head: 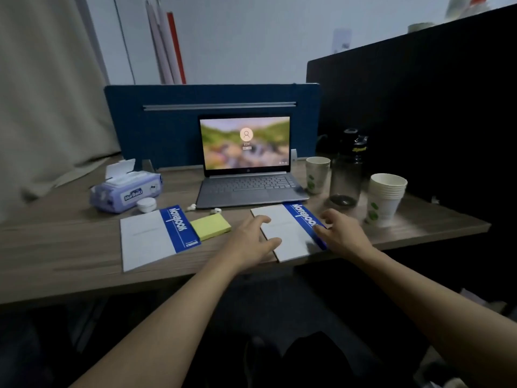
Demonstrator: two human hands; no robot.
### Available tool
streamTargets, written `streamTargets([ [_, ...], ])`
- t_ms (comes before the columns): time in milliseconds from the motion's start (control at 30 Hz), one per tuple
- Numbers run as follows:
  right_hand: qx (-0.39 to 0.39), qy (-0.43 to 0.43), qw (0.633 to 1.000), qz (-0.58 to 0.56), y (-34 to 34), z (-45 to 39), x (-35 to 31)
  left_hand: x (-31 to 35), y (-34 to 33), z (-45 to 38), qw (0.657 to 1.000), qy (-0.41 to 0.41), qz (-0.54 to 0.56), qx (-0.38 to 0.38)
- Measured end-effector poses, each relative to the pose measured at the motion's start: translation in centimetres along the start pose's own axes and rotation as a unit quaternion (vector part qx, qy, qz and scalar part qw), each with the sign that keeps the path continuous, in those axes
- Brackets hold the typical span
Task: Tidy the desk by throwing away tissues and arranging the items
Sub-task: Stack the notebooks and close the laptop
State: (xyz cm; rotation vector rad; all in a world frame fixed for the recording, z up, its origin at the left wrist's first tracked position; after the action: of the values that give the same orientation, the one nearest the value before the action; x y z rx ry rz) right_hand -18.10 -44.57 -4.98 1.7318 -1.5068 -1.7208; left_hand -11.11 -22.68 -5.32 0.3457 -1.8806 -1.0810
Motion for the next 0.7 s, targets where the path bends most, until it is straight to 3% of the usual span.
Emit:
streamTargets([
  [133,-0.025,-0.052,0.998,-0.004,-1.2,-1.2,-0.3,-0.4,-0.8,-0.3,1.0,-0.019,-0.006,0.002],
  [400,-0.019,-0.063,0.997,-0.029,-1.7,-1.0,-0.9,0.0,-0.8,-0.6,0.999,-0.023,0.019,0.015],
  [500,-0.007,-0.069,0.996,-0.051,-1.7,-0.3,-1.4,0.3,-0.1,-1.2,0.989,0.039,0.135,0.044],
  [700,0.012,-0.076,0.996,-0.039,-2.3,1.2,-1.9,-0.4,1.2,-1.7,0.92,0.201,0.324,0.088],
])
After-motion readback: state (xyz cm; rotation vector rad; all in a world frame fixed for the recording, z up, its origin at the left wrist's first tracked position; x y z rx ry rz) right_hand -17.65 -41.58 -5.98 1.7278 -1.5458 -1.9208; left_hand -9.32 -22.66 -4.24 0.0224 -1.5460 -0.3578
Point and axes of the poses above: each hand's wrist, its own z-axis away from the middle knuckle, its own y-axis out of the back of the hand, x = y × z, the point moved 3 cm from there along -z, towards the middle knuckle, and after that the axes turned 1 degree about -z, right-handed, at the moved point
